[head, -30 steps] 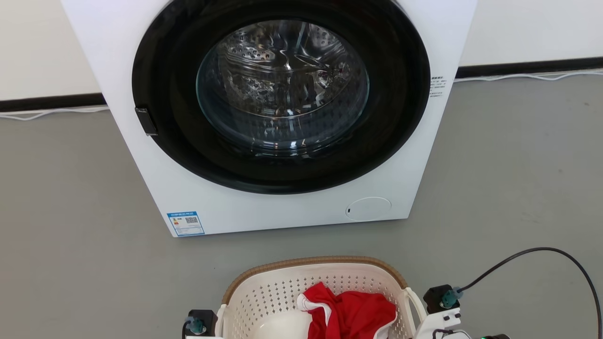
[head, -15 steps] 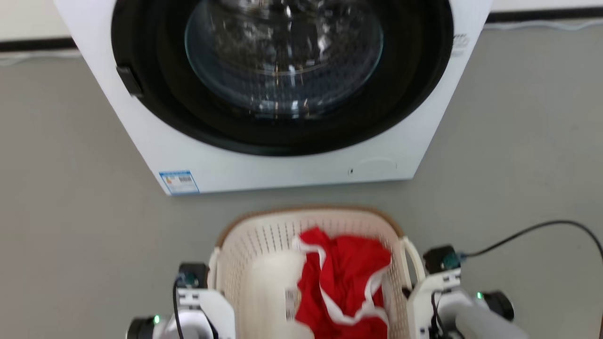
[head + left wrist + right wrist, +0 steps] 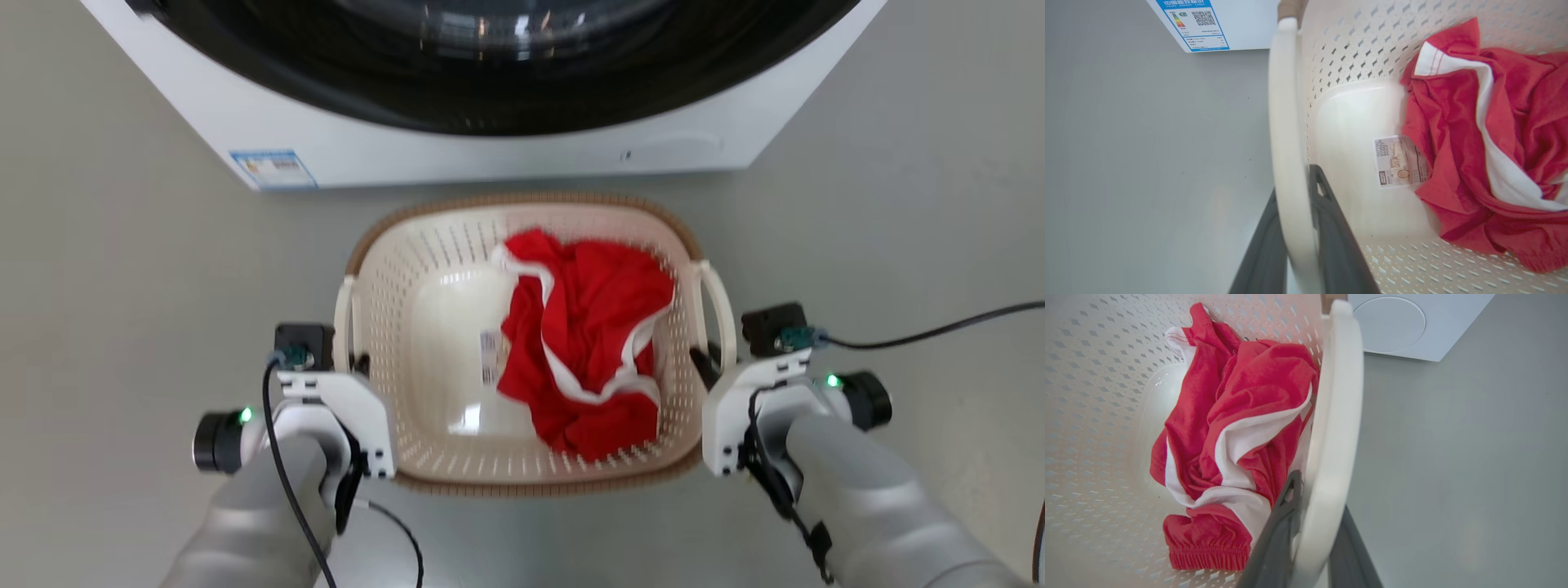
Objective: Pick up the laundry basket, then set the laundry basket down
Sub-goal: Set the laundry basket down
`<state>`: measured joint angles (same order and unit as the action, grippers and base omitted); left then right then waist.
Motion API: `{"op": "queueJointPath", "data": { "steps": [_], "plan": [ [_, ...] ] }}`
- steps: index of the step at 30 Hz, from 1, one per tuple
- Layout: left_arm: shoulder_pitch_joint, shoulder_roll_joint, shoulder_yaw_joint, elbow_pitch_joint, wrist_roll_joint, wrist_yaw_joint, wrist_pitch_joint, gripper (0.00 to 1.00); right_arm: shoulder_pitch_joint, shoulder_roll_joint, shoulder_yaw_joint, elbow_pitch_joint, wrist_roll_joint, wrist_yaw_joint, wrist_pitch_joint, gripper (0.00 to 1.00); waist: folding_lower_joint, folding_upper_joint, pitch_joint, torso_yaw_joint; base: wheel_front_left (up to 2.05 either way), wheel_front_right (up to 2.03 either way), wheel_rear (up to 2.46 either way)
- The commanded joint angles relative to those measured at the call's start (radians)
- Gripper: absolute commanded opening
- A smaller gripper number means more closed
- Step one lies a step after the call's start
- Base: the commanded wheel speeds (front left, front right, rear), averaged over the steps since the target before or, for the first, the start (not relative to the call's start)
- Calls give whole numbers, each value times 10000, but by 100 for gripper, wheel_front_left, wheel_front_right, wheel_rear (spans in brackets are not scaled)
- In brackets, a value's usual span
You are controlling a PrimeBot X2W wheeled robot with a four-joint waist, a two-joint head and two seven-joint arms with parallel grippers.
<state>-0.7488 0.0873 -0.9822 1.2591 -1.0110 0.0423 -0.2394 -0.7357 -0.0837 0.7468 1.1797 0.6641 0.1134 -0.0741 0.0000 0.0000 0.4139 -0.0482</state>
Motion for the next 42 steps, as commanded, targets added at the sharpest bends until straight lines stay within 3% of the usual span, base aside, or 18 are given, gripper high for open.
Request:
{"op": "queueJointPath", "data": {
  "steps": [1, 17, 42],
  "plan": [
    [-620, 97, 222, -135, 143, -106, -160, 0, -280, 335, 104, -108, -255, 173, -440, 0, 0, 0, 982, 68, 0, 0, 0],
    [-1961, 442, 1135, -1228, 1125, 218, -222, 0, -1822, 335, -587, 698, -782, 173, -1545, 0, 0, 0, 3049, 302, 0, 0, 0],
    [-2446, 512, 2678, -1642, 2806, 78, -223, 0, -2733, 335, -1525, 946, -1398, 173, -1871, 0, 0, 0, 4332, 150, 0, 0, 0]
  ]
}}
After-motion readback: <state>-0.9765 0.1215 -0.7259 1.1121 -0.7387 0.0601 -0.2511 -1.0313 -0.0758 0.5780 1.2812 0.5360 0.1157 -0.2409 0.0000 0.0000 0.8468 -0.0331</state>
